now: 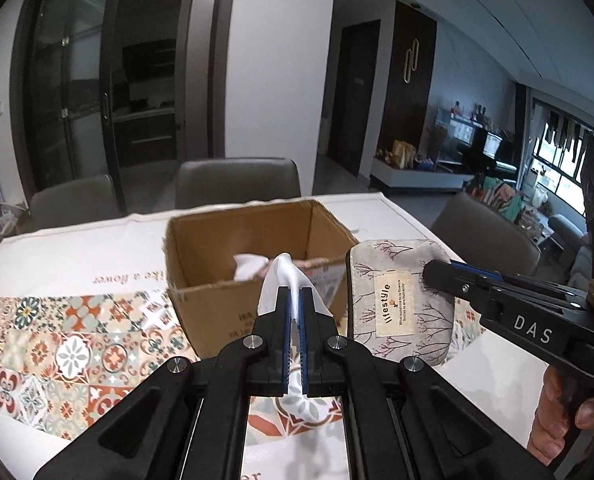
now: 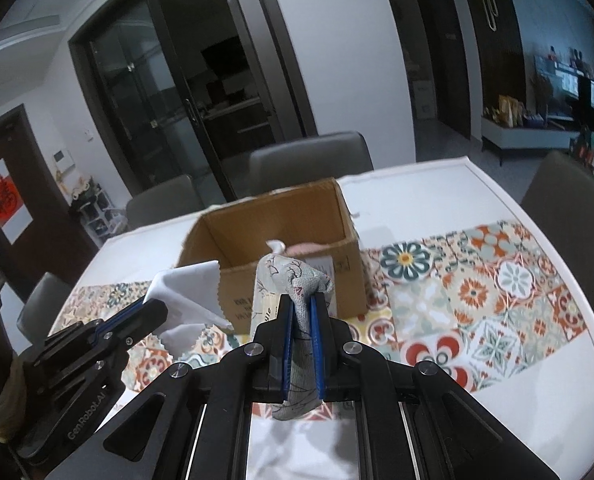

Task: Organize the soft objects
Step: 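Lift the white cloth and patterned pouch and carry both over the box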

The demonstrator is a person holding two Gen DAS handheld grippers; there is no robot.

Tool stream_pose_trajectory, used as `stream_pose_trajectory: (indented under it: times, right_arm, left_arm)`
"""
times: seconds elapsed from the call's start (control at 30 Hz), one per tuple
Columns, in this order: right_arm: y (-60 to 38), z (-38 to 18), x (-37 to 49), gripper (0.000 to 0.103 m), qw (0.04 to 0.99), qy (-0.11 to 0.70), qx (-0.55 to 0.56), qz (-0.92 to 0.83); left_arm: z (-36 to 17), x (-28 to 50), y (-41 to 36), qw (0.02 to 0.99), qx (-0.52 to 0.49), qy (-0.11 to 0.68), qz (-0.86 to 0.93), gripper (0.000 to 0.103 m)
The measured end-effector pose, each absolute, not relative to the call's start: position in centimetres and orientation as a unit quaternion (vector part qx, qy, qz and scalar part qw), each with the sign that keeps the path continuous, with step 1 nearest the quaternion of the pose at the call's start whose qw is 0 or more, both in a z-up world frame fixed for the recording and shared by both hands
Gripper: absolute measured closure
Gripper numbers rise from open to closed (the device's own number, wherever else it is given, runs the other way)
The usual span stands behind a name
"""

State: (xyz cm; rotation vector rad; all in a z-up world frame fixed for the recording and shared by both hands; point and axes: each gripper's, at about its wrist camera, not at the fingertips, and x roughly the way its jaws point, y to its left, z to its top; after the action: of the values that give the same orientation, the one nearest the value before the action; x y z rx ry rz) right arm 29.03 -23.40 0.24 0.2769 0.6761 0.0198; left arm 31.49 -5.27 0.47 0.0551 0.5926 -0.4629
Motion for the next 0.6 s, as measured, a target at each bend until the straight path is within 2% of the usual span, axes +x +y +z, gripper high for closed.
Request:
stream_pose_trajectory:
  times: [0.6]
  right_arm:
    - [-22.2, 5.9, 31.3, 0.093, 0.963, 0.245, 0.101, 0.050]
  left_arm:
    - [5.3, 33.0, -4.5, 0.957, 0.031, 0.216, -0.191, 0.097]
